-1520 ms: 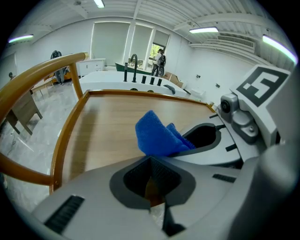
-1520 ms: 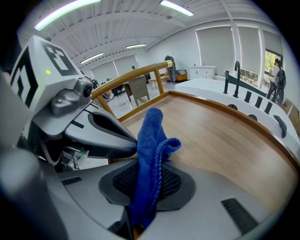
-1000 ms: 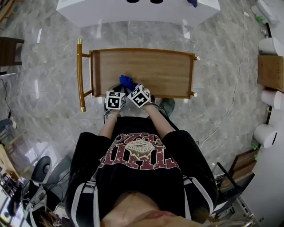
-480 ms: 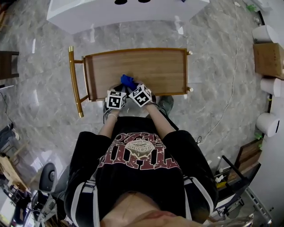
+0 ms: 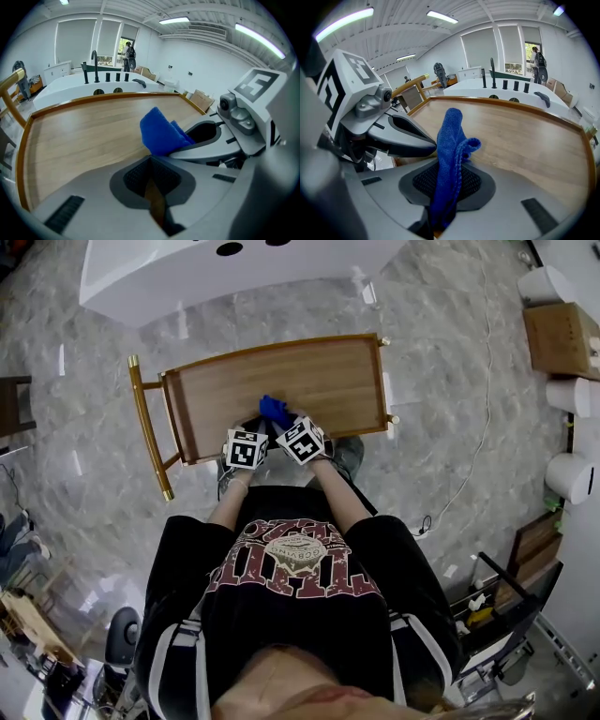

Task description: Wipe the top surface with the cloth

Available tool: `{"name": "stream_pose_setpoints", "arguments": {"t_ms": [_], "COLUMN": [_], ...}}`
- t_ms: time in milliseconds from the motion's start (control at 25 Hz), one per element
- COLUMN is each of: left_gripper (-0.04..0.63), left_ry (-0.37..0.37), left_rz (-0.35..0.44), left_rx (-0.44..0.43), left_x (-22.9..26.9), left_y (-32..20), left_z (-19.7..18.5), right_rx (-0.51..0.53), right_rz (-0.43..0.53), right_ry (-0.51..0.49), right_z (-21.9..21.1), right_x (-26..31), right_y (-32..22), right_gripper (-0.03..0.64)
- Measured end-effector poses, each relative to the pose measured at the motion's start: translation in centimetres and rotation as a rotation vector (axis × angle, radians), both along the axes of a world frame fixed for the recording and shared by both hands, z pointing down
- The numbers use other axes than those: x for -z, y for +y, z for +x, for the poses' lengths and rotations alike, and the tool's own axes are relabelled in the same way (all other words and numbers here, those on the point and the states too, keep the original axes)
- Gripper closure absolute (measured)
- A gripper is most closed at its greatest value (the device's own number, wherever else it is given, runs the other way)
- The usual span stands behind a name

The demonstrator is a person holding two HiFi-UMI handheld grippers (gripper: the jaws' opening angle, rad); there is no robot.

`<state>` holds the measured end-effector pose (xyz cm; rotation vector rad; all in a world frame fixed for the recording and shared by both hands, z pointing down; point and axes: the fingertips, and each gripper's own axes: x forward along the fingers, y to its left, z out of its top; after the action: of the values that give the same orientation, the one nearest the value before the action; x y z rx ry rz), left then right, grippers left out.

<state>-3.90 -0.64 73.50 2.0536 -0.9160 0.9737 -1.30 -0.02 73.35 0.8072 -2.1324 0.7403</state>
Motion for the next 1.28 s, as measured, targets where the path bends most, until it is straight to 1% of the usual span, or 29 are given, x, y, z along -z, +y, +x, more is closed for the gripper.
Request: {"name": "stream_pose_setpoints", "arguments": {"t_ms": [360, 600, 1080, 1280], "left_gripper": [0.549, 0.549, 0.549, 0.549], "left_ry": [-0.006, -0.010, 0.011, 0.013], "left_rz": [-0.005, -0.008, -0.015, -0.021], "left_rx": [-0.048, -0.084, -0.163, -0.196], "left_x": [-0.3, -0.6, -0.5, -0.8], "left_y": [-0.1, -0.1, 0.7, 0.9], "left_z": [1.7, 2.9, 6.5, 7.6], "right_rx": [-0.027, -0.067, -0.158, -0.173], "right_rz": [0.005, 0.006, 0.017, 0.017], "right_ry": [-0.001, 0.000, 0.005, 0.004], "right_z": [1.7, 3.3, 6.9, 7.9], "right_x": [-0.1, -0.3, 0.1, -0.1], "right_y": [0.0, 0.0, 0.3, 0.3], "right_gripper": [0.531, 0.531, 0.531, 0.531]}}
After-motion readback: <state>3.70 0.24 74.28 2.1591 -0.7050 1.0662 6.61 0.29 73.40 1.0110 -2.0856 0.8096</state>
